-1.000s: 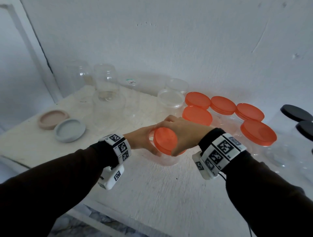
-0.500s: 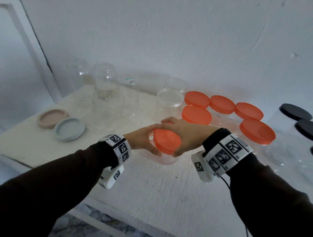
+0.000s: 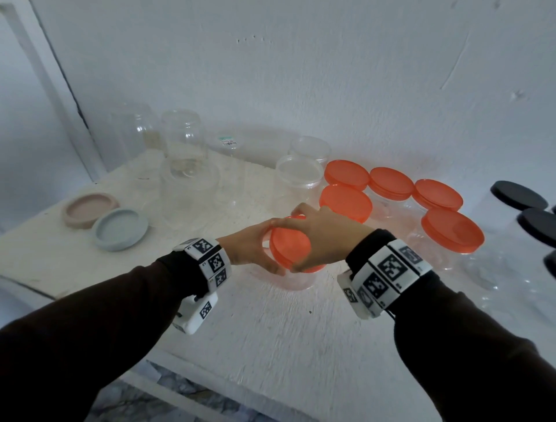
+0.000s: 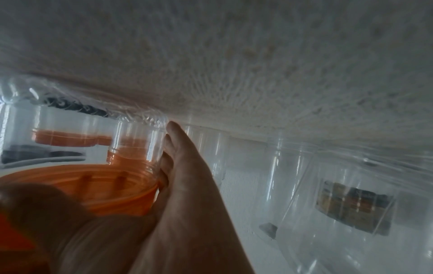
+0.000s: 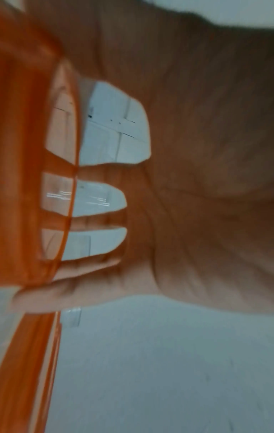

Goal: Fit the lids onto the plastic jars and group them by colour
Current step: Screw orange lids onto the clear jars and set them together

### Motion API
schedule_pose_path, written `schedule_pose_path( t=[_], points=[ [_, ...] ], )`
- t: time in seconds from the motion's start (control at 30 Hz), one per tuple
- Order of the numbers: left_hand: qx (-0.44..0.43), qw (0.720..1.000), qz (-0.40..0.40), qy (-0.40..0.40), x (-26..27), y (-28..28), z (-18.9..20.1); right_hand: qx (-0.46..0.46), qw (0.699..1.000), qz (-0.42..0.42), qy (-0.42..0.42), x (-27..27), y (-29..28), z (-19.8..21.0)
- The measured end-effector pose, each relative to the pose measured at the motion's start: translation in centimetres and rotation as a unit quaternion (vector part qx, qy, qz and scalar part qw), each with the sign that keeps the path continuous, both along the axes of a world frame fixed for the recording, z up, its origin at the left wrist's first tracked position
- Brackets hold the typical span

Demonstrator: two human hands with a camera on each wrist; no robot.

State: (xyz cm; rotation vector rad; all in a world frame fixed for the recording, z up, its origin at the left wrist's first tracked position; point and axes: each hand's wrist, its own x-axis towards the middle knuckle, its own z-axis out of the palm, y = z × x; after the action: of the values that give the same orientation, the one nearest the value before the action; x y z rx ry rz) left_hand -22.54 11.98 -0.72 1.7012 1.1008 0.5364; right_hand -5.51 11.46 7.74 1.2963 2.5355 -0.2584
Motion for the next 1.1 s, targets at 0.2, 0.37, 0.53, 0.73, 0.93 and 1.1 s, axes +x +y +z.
schedule_pose_path(
  t=[0.2,0.37,0.53,0.73,0.93,1.1],
  points=[
    [-0.005,1.000,0.000,0.015,0.0,0.0,0.0,0.058,0.998,-0.022,-0.015,0.0,-0.3,-0.6],
    [0.007,1.000,0.012,0.017,0.1,0.0,-0.2,-0.035,0.999,0.012,0.006,0.3,0.1,0.3],
    [0.000,1.000,0.008,0.014,0.2,-0.1,0.1,0.037,0.999,0.009,0.000,0.1,0.0,0.2],
    [0.013,1.000,-0.004,0.011,0.2,-0.3,0.4,0.062,0.998,0.010,0.014,0.1,-0.1,0.2],
    [0.023,1.000,-0.001,0.022,0.4,-0.5,0.3,0.084,0.996,-0.018,0.037,1.0,-1.0,-1.1],
    [0.010,0.999,-0.027,0.029,1.8,-1.0,0.2,0.073,0.996,-0.023,0.045,3.2,-2.4,-1.6]
  ],
)
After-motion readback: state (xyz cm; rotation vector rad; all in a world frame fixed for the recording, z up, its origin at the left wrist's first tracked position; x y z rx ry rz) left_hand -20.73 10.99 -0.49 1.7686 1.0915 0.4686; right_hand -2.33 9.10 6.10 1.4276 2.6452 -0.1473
